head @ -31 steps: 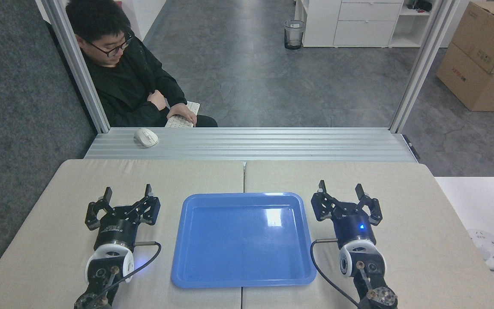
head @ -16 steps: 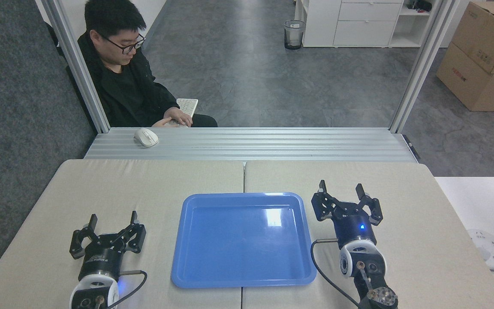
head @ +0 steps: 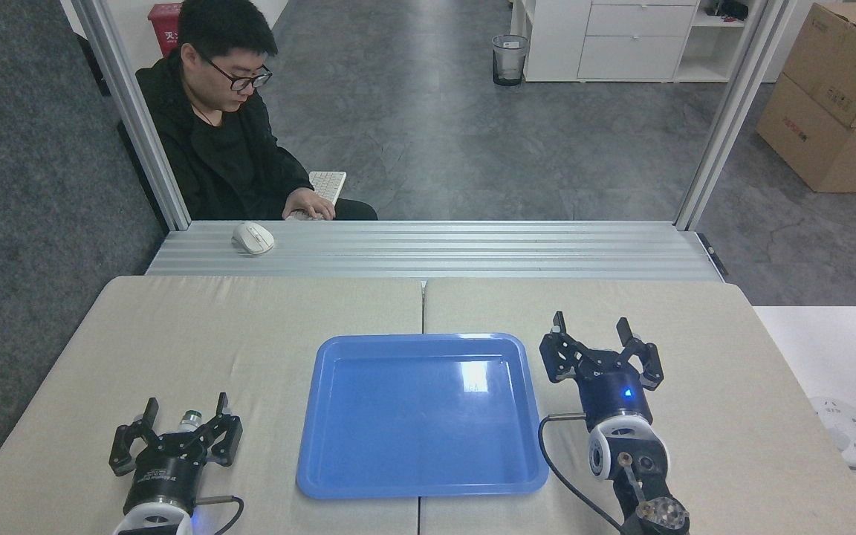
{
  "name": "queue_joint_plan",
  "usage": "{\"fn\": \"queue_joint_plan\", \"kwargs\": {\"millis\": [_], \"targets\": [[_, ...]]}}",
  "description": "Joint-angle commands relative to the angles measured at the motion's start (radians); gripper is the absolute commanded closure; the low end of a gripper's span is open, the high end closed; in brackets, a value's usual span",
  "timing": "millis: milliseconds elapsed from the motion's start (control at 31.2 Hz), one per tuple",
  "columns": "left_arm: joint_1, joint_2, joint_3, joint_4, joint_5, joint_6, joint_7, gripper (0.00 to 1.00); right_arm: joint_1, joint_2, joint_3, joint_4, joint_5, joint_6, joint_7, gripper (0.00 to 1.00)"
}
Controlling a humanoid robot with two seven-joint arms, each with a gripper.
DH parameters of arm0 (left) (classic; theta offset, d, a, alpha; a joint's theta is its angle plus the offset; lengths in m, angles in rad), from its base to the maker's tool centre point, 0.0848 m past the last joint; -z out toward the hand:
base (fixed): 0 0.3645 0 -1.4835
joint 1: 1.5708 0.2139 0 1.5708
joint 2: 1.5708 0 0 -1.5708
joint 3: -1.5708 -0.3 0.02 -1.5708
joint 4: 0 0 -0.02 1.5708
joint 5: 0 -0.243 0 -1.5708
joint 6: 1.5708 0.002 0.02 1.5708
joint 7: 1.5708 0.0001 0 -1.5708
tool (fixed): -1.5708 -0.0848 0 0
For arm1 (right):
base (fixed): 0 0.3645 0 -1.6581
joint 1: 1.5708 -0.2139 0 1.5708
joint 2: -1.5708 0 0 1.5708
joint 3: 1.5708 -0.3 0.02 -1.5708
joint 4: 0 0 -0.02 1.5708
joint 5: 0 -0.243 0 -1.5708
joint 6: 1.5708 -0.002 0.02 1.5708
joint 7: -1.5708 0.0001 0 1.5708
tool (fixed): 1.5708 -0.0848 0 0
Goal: Pick up switch part and place in tray
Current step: 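Lower the left gripper toward the switch part near the robot, then close the left gripper on the white-and-orange switch part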
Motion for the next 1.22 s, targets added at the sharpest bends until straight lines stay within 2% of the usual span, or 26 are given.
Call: {"fn": "queue_joint_plan", "kwargs": {"millis": [0,576,800,896,992,1088,1184], "targets": [[0.022,0.012,0.042,0.035,-0.003,-0.001,0.004,0.0,0.0,0.0,0.0,0.0,0.0,0.0,-0.001,0.0],[0.059,0.012,0.028,0.058,-0.008,-0.008,0.004,0.01,0.0,0.0,0.0,0.0,0.0,0.0,-0.002,0.0],[0.058,0.014,0.026,0.07,-0.008,-0.012,0.004,0.05,0.0,0.0,0.0,0.0,0.0,0.0,-0.002,0.0],[0.061,0.014,0.017,0.071,-0.017,-0.044,0.004,0.27,0.0,0.0,0.0,0.0,0.0,0.0,-0.002,0.0],[0.073,0.014,0.017,0.067,-0.035,-0.076,0.004,0.59,0.0,0.0,0.0,0.0,0.0,0.0,-0.002,0.0],[0.076,0.014,0.017,0.067,-0.043,-0.097,0.004,0.8,0.0,0.0,-0.001,0.0,0.0,0.0,-0.002,0.0],[0.076,0.014,0.017,0.066,-0.045,-0.114,0.004,0.96,0.0,0.0,0.0,0.0,0.0,0.0,-0.002,0.0]]}}
